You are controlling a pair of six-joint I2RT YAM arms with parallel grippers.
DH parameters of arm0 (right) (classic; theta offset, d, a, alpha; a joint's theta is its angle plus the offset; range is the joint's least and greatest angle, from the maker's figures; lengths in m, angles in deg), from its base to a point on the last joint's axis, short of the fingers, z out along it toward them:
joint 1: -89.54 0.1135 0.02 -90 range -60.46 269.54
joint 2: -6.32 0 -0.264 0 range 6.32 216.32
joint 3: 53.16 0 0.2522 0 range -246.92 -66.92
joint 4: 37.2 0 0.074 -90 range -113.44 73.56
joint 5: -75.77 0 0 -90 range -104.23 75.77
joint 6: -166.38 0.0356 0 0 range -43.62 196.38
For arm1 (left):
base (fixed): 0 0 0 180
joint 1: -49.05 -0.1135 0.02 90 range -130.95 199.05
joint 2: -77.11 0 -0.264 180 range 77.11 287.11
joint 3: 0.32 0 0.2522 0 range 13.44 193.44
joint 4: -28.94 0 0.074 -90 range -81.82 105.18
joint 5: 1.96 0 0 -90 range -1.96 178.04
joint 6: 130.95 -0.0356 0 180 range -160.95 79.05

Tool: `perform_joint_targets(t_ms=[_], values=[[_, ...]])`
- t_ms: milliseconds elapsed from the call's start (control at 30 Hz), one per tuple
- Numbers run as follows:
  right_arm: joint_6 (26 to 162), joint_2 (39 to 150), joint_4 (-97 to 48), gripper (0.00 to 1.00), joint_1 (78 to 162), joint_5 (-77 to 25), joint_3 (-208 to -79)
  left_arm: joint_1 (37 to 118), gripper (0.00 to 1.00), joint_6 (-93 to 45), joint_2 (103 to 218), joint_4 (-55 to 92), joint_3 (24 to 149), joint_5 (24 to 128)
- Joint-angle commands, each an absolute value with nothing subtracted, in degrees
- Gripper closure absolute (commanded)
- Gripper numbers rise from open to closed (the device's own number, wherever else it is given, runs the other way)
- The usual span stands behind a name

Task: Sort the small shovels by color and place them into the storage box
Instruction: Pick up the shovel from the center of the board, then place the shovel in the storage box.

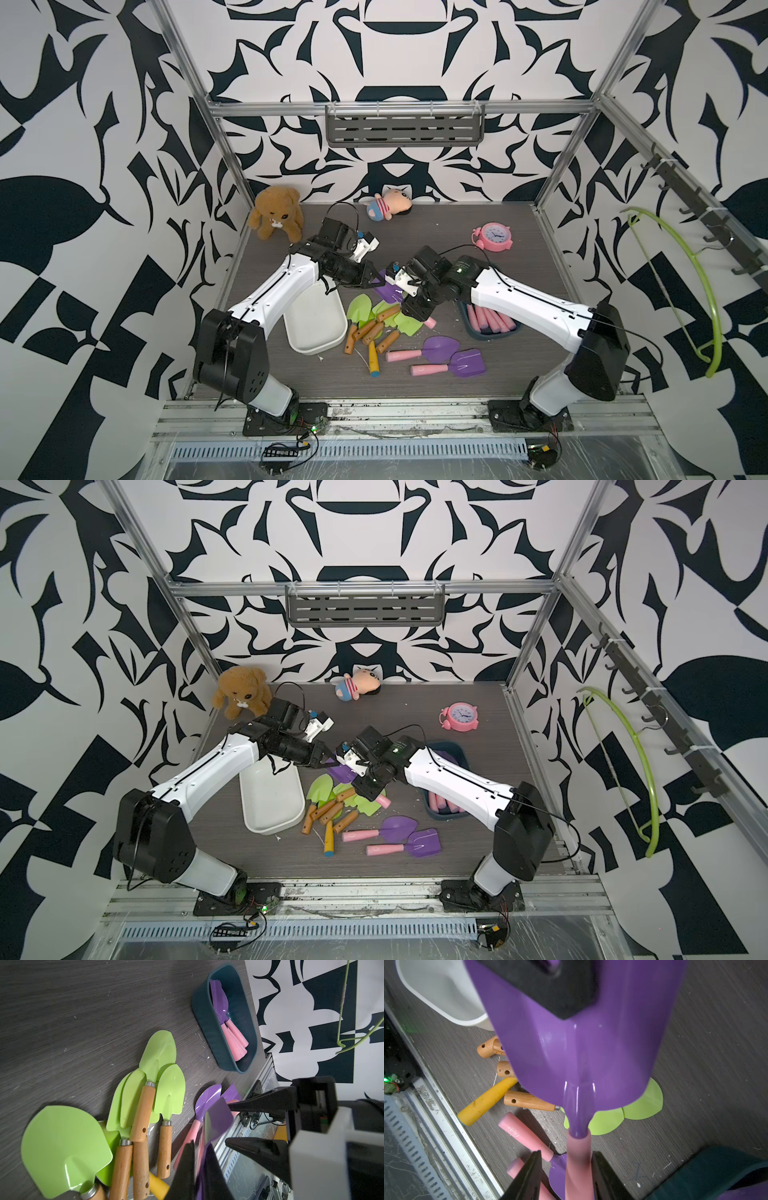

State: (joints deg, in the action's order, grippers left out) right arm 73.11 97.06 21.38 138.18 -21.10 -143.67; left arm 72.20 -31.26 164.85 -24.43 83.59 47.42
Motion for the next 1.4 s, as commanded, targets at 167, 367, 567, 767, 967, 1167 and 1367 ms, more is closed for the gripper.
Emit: perform_joint_targets(t_ms=[167,367,567,767,967,1167,1367], values=[[72.85,96.33,22.98,0.69,138.67,-14.05,-146.46,72.16,1.00,-29.37,164.60,-22.58,84.56,41.90],[73.11,96.07,25.05,0.79,138.67,-11.64,-146.37,72.12,1.00,-28.14,164.91,-21.74,84.61,39.43],[73.89,94.82,25.35,1.00,138.65,-10.26,-145.72,72.16,0.83,-27.66,164.90,-21.02,84.37,38.69],[80.82,91.73,28.70,1.00,133.87,-5.80,-141.56,72.15,0.25,-30.35,165.14,-21.21,83.75,43.13],[88.92,88.69,33.12,1.00,119.34,-6.61,-135.87,72.15,0.19,-31.22,165.98,-21.40,83.83,43.72],[88.10,91.00,34.27,1.00,109.28,-5.38,-134.63,72.12,0.19,-32.41,165.94,-21.56,83.54,44.43],[86.37,97.16,33.33,0.98,104.65,-4.62,-134.86,72.16,0.19,-33.39,166.33,-21.87,83.13,45.32]])
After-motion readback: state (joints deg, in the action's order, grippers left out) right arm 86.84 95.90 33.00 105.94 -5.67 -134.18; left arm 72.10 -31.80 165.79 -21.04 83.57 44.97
